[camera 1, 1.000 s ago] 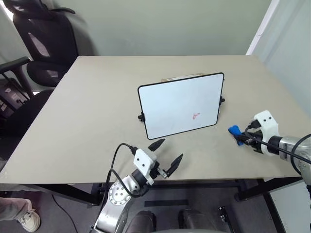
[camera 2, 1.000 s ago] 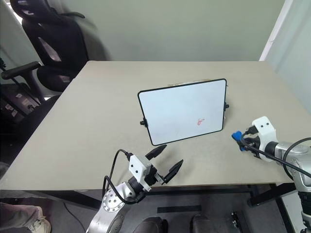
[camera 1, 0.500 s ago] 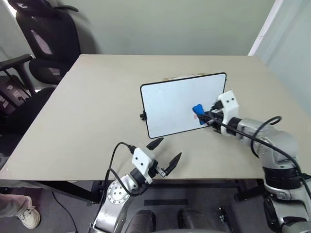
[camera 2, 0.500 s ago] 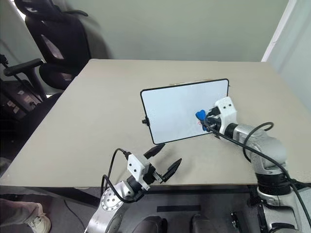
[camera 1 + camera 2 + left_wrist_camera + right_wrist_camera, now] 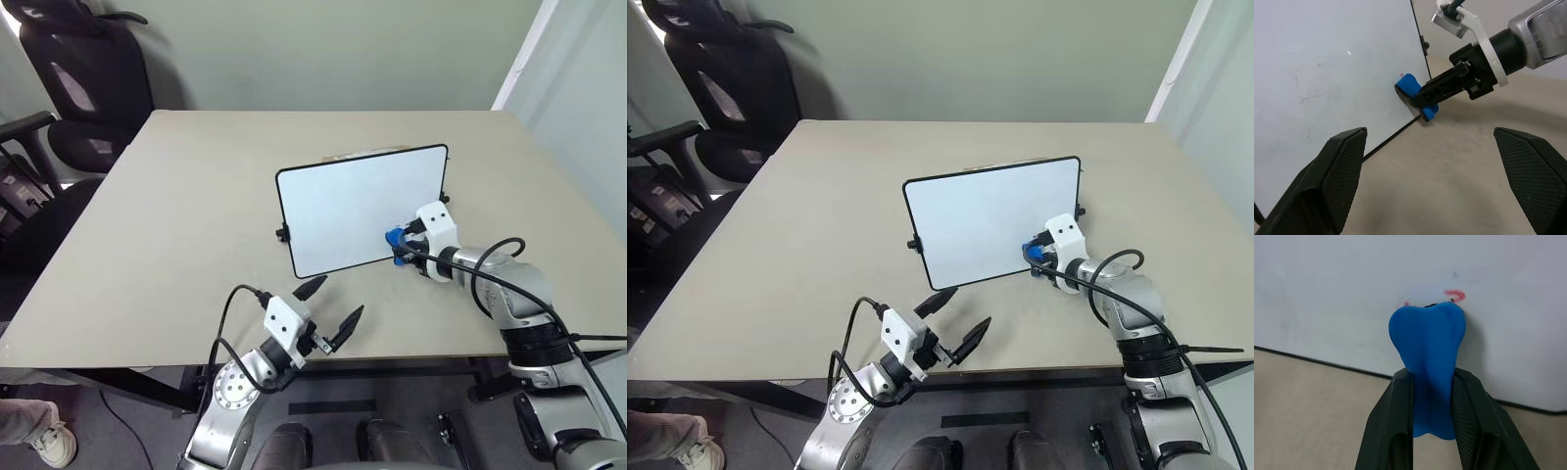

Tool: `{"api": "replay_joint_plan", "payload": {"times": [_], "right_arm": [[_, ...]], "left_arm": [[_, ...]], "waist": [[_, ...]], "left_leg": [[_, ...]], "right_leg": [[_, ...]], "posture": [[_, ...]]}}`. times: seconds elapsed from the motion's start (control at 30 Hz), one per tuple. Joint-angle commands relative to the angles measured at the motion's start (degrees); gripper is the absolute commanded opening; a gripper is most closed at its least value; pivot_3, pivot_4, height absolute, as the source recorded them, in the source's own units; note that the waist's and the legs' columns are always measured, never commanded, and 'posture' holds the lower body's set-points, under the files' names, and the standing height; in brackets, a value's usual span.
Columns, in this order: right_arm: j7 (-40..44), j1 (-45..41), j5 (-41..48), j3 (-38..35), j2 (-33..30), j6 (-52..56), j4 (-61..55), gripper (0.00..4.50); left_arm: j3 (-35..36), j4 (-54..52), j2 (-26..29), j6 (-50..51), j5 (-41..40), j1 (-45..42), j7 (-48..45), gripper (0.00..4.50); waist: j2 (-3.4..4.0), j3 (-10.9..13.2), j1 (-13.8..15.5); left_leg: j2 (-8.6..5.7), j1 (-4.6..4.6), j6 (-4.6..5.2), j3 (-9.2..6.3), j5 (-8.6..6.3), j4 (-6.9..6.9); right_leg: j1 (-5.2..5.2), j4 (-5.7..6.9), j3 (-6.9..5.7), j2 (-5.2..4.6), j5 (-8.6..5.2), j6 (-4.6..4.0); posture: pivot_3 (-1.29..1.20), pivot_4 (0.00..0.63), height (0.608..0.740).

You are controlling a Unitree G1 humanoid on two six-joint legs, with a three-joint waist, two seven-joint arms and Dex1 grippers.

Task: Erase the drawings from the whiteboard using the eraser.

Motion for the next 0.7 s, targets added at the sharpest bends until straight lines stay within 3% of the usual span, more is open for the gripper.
{"api": "replay_joint_plan", "payload": {"times": [0.03, 0.43, 0.7], "right_arm": [[0.25, -1.47, -1.93, 0.87, -0.17, -0.74, 1.05, 1.03], [0.24, -9.02, -2.57, -2.15, 0.52, -2.68, 0.91, 1.03], [0.92, -7.38, -3.35, 0.58, 1.23, -0.31, 0.31, 1.03]], "left_arm": [[0.35, -2.94, -0.02, -0.33, -0.69, 0.17, -0.03, 4.50], [0.61, -2.89, -0.02, -0.47, -0.96, 0.11, 0.08, 4.50], [0.65, -2.83, -0.01, -0.47, -1.03, 0.11, 0.16, 4.50]], "waist": [[0.03, 0.02, 0.00], [-0.02, 0.21, -0.54], [-0.01, 0.20, -0.54]], "left_leg": [[0.00, 0.00, -0.01, 0.00, 0.00, 0.00], [0.00, -0.04, -0.04, 0.02, 0.02, 0.00], [0.01, -0.02, -0.01, 0.02, 0.04, 0.00]], "right_leg": [[-0.01, 0.00, 0.00, 0.00, 0.00, -0.01], [-0.30, 0.02, -0.01, 0.01, 0.22, -0.30], [-0.33, 0.01, -0.01, 0.01, 0.24, -0.33]], "posture": [[0.00, 0.150, 0.736], [0.00, 0.150, 0.736], [0.00, 0.150, 0.736]]}}
